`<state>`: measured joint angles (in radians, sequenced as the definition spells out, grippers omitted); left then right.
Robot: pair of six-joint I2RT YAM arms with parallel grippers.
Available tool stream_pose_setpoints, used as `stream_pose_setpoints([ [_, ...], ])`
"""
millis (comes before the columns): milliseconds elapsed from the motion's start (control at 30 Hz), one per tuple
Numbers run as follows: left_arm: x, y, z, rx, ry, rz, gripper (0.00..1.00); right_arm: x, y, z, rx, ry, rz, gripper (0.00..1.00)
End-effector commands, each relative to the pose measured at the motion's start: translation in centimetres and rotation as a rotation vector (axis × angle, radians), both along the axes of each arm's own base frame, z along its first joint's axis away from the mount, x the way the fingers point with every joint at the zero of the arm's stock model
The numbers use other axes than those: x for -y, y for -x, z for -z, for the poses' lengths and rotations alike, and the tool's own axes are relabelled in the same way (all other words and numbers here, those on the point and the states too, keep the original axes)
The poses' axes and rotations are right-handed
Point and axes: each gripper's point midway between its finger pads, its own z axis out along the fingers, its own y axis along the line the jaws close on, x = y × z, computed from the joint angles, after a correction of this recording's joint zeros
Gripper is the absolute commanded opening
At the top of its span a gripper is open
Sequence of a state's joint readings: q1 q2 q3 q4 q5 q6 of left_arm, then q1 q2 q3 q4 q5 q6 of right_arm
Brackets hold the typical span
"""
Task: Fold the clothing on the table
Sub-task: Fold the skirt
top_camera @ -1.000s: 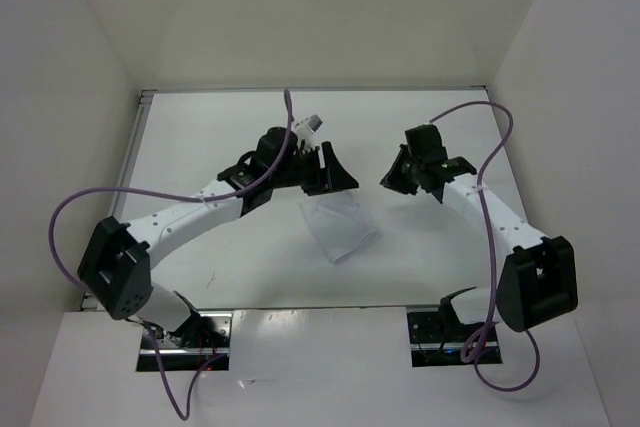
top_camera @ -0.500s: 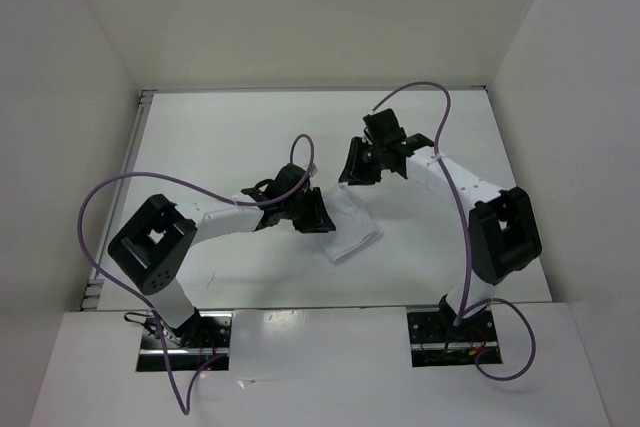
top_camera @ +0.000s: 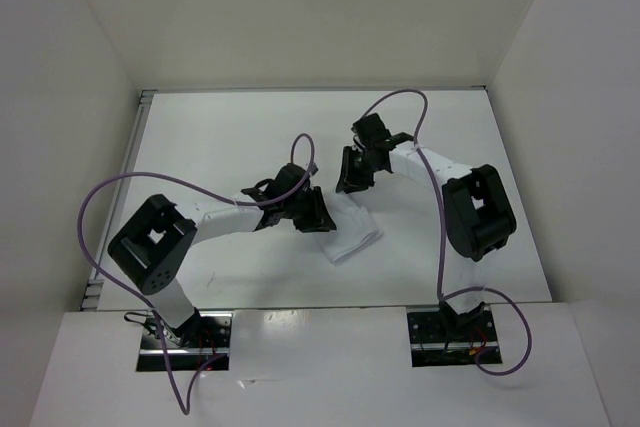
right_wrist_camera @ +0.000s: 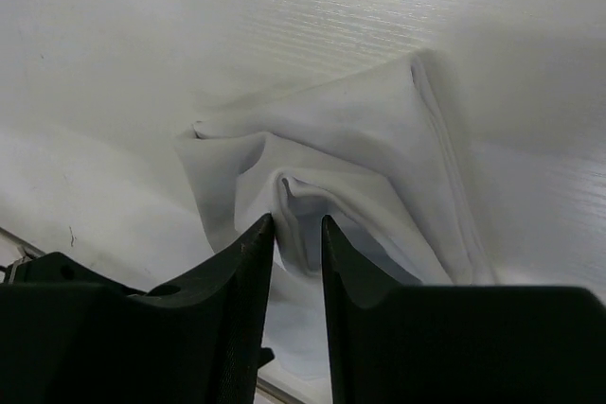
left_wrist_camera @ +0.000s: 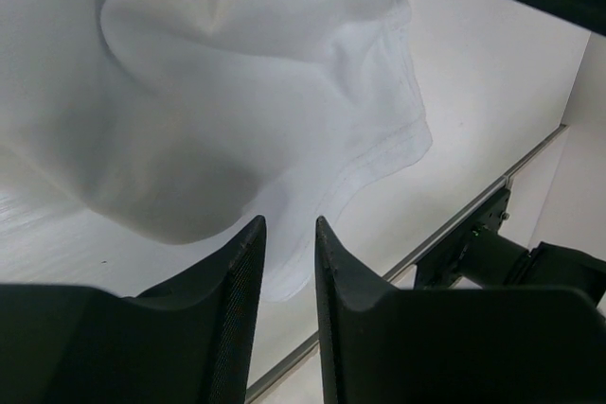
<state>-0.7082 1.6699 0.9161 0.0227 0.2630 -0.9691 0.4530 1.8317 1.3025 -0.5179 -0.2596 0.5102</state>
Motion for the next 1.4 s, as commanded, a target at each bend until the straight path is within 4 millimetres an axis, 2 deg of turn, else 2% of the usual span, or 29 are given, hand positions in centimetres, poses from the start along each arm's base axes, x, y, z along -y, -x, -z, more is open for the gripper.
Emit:
stream_pose_setpoints([
  [0, 0.1, -0.5, -1.9, 0.063, 0.008, 0.009, 0.34, -1.1, -0.4, -0.2, 0.006, -0.045, -0.045, 0.32],
  [33, 0.0, -0.8, -2.3, 0.081, 0.0, 0.007, 0.34, -1.3, -0.1, 0.4, -0.011, -0.05, -0.061, 0.3],
  [67, -0.6, -0.5, -1.7, 0.07, -0.033, 0.004, 0.34, -2.0, 0.2, -0.1, -0.02, -0.092, -0.086, 0.27],
  [100, -1.1, -1.2, -1.7, 0.077, -0.054, -0.025, 0.34, -2.4, 0.1, -0.2, -0.021, -0.111, -0.097, 0.26],
  [200, -3.2, -2.5, -2.1, 0.095, -0.087, -0.075, 0.34, -3.0, 0.6, -0.5, -0.038, -0.147, -0.12, 0.14],
  [233, -4.5, -3.4, -2.2, 0.112, -0.119, -0.117, 0.34, -3.0, 0.6, -0.5, -0.038, -0.147, -0.12, 0.05],
  [267, -5.3, -3.8, -2.0, 0.115, -0.142, -0.135, 0.34, -2.8, 0.4, -0.4, -0.031, -0.134, -0.112, 0.02],
  [333, -7.1, -4.9, -1.8, 0.123, -0.178, -0.187, 0.34, -2.5, 0.0, -0.8, -0.012, -0.121, -0.091, 0.0],
  [367, -7.4, -5.6, -2.5, 0.143, -0.175, -0.209, 0.34, -2.0, -0.2, -1.3, -0.002, -0.116, -0.077, 0.0],
  [467, -8.8, -7.0, -2.8, 0.162, -0.193, -0.257, 0.33, -1.1, -0.7, -1.8, 0.021, -0.092, -0.048, 0.0],
  [533, -8.9, -7.9, -3.4, 0.177, -0.192, -0.278, 0.31, -1.0, -0.8, -1.9, 0.023, -0.084, -0.043, 0.0],
  [600, -9.0, -8.3, -2.6, 0.163, -0.204, -0.271, 0.3, -0.6, -1.1, -1.9, 0.024, -0.084, -0.032, 0.0],
  [733, -7.7, -8.8, -1.9, 0.145, -0.168, -0.233, 0.22, -0.6, -1.1, -1.9, 0.024, -0.084, -0.032, 0.0],
  [867, -6.7, -8.6, 0.4, 0.092, -0.152, -0.203, 0.18, -0.3, -1.3, -1.9, 0.024, -0.084, -0.023, 0.0],
  [900, -6.4, -9.0, 0.4, 0.095, -0.141, -0.198, 0.14, -0.4, -1.2, -2.0, 0.021, -0.091, -0.028, 0.0],
  [1067, -6.1, -9.4, 3.9, 0.028, -0.181, -0.198, 0.05, 0.1, -1.6, -1.7, 0.01, -0.096, -0.015, 0.0],
  [1167, -6.8, -9.0, 5.7, -0.01, -0.226, -0.216, 0.01, 0.8, -2.0, -1.7, 0.007, -0.103, 0.002, 0.0],
  [1267, -8.0, -8.3, 6.9, -0.035, -0.279, -0.245, 0.0, 2.4, -2.6, -1.7, 0.005, -0.102, 0.023, 0.0],
  [1300, -8.4, -7.9, 7.5, -0.043, -0.295, -0.249, 0.0, 2.2, -2.5, -1.4, -0.006, -0.106, 0.019, 0.0],
  [1367, -8.7, -7.6, 7.6, -0.043, -0.304, -0.254, 0.0, 3.2, -3.2, -1.6, 0.001, -0.104, 0.037, 0.0],
])
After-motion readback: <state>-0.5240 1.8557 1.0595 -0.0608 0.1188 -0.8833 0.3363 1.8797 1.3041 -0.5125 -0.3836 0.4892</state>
